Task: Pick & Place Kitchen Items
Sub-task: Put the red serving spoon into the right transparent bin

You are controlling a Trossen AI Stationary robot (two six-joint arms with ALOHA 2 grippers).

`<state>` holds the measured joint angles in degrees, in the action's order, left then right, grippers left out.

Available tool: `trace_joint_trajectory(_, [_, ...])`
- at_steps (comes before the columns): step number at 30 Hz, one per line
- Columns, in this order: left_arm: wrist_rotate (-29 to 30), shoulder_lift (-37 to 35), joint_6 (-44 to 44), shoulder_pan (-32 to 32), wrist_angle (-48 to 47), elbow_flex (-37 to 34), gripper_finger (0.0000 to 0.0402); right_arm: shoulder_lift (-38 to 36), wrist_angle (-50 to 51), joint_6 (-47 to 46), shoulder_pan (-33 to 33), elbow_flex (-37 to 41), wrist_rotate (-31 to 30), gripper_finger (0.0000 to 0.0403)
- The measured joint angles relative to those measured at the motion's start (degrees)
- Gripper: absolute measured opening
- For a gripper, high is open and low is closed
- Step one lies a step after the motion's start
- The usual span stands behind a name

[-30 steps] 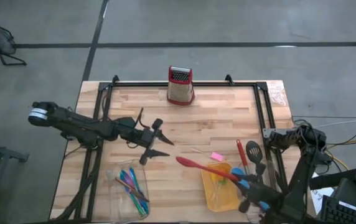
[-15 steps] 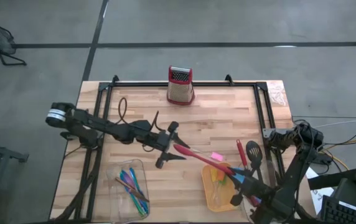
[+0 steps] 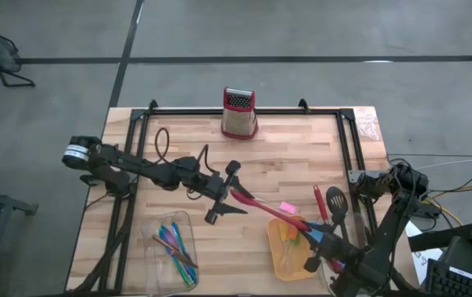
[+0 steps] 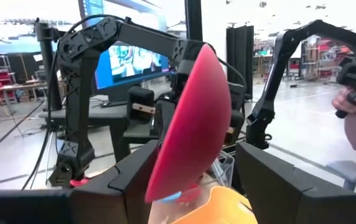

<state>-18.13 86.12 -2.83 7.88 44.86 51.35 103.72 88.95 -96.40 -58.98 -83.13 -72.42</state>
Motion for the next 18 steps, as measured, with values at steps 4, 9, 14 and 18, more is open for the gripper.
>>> trace_joint_trajectory(4, [-0.3, -0.1, 1.0, 0.1, 0.6, 0.0, 0.0214, 0.0, 0.0, -0.1, 0.0, 0.0, 0.3, 0.0065])
trace_joint_trajectory(9, [-0.3, -0.1, 2.1, 0.1, 3.7, 0.0, 0.0192, 0.0, -0.2, -0.6, 0.1, 0.0, 2.2, 0.0065])
trace_joint_trajectory(14, [-0.4, -0.1, 2.4, 0.1, 4.5, 0.5, 0.0146, 0.0, -0.7, -0.5, 0.1, 0.0, 3.5, 0.0065])
trace_joint_trajectory(18, [-0.9, -0.2, 2.1, 0.1, 4.4, 0.5, 0.0097, 0.0, -1.0, -0.7, 0.1, 0.0, 3.7, 0.0065])
